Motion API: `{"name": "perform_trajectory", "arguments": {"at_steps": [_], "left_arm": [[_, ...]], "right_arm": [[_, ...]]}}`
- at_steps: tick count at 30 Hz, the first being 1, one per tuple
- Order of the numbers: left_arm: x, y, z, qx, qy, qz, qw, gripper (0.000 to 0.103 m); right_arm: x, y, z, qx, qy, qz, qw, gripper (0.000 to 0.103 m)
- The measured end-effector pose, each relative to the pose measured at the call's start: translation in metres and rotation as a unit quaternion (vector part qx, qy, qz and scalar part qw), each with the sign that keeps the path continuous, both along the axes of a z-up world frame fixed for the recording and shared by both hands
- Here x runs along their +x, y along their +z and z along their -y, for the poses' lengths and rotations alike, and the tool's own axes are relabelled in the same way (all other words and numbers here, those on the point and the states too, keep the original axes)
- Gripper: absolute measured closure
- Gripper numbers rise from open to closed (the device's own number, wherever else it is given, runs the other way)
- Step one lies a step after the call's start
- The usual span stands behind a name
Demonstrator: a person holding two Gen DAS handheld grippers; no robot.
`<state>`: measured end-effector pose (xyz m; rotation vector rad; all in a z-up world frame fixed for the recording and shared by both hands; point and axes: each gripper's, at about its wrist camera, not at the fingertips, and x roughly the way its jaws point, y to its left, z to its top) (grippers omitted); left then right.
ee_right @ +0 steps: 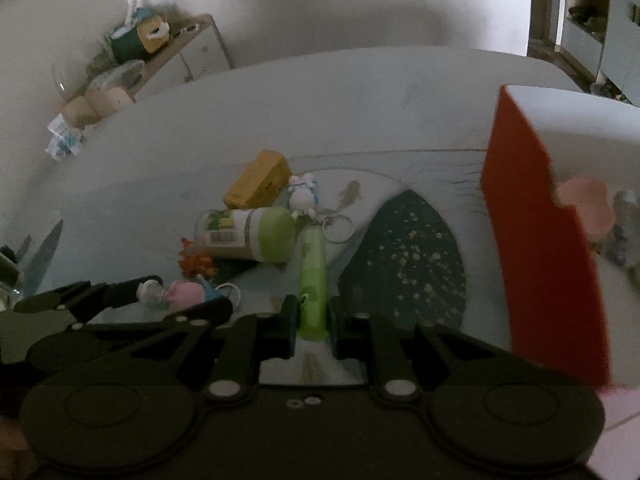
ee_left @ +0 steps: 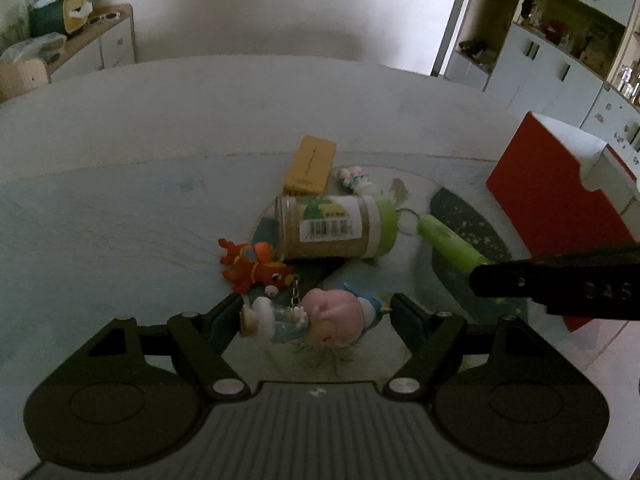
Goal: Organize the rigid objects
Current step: 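Carry the pig figurine and green tube over into the red box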
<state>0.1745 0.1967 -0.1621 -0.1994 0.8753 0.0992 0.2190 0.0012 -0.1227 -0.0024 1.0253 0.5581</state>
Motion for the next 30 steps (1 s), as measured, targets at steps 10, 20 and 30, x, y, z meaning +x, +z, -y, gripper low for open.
{"name": "perform_trajectory", "arguments": {"at_steps": [10,20,30], "left_arm": [[-0.013,0.051,0.027,0.021,-0.030,0.045,0.9983,0.023],[-0.007,0.099,0.079,0.022,-0.085,0.074,0.9933,0.023],[0.015,0.119,0.147,0.032,-0.128,0.090,0.9873,0.023]], "right_arm": [[-0.019,0.038,0.043,0.043,-0.027,0.034,0.998,0.089],[-0.023,0.065,0.096,0.073,-0.064,0.075,0.992,0.089],[-0.009,0.072,0.160,0.078,-0.105,0.095,0.987,0.088]]}}
